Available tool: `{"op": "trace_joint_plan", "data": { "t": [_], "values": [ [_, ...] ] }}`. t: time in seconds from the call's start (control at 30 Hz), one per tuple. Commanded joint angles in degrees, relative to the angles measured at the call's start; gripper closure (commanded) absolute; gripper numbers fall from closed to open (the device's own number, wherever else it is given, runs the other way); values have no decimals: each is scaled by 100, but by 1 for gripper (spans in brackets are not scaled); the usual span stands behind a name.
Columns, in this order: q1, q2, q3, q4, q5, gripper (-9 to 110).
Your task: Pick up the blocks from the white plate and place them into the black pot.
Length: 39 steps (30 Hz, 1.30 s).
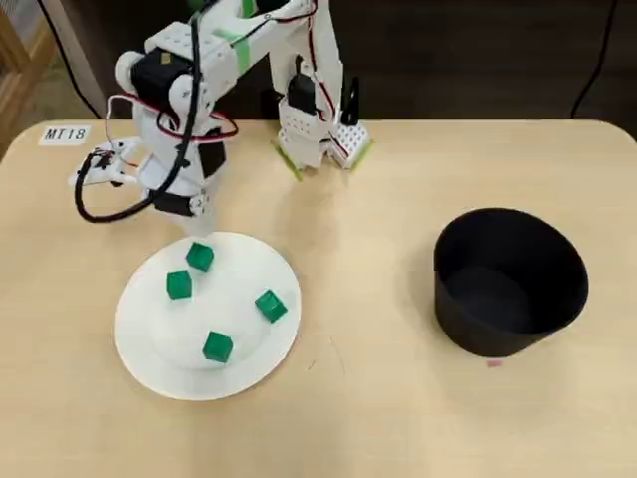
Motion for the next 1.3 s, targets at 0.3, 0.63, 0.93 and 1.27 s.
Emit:
{"op": "trace_joint_plan", "data": {
  "t": [0.3, 0.63, 0.93, 1.27],
  "values": [
    [-123, -202, -299, -185, 3190, 104],
    [-9, -677, -475, -264, 3674, 82],
    [149, -949, -483, -369, 4025, 74],
    [158, -1310, -483, -598, 4456, 72]
  ]
}}
